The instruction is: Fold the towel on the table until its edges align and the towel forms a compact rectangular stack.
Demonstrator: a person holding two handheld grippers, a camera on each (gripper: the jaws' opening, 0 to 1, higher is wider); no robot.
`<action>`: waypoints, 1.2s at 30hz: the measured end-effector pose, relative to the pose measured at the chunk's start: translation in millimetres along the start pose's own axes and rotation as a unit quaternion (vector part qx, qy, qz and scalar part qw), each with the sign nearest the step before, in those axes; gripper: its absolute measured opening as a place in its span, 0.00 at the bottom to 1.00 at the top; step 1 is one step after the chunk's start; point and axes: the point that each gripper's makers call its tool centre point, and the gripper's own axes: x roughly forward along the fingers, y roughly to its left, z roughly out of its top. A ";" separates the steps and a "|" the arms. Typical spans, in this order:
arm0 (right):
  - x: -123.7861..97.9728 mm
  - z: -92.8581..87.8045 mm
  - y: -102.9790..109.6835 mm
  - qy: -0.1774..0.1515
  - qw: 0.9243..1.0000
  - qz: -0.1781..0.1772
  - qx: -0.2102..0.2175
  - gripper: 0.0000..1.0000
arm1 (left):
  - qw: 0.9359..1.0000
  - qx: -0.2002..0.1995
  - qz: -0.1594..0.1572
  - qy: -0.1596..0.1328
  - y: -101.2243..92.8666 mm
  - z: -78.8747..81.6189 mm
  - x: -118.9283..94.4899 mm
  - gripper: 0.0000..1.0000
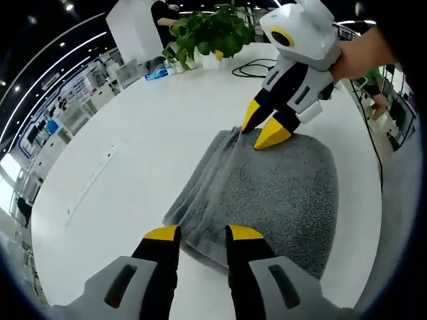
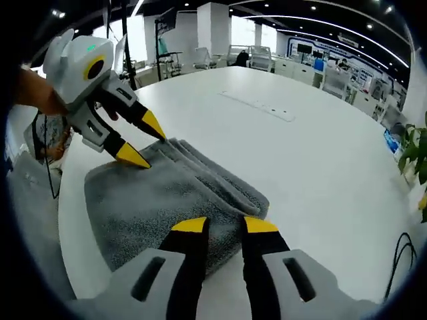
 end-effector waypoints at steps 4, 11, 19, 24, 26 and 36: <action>-8.9 1.4 4.2 -0.015 1.000 -0.007 -0.021 0.31 | 1.000 0.011 -0.013 -0.011 -8.7 2.3 -9.4 0.35; -23.6 11.6 30.2 -0.051 0.997 0.014 -0.055 0.31 | 0.999 0.019 -0.035 -0.032 -23.6 5.1 -22.8 0.36; -28.3 3.9 50.5 -0.052 0.995 0.039 -0.072 0.32 | 0.994 0.010 -0.095 -0.054 -50.5 5.2 -35.9 0.40; -25.4 -5.8 49.3 -0.041 0.995 0.039 -0.077 0.32 | 0.992 0.018 -0.119 -0.048 -65.6 -2.7 -39.5 0.42; -22.0 -12.9 45.6 -0.027 0.996 0.035 -0.076 0.32 | 0.990 0.079 -0.112 -0.033 -64.1 -11.5 -36.6 0.37; -16.0 -23.7 44.8 -0.006 0.994 0.030 -0.107 0.31 | 0.992 0.080 -0.101 0.003 -62.0 -26.6 -13.5 0.41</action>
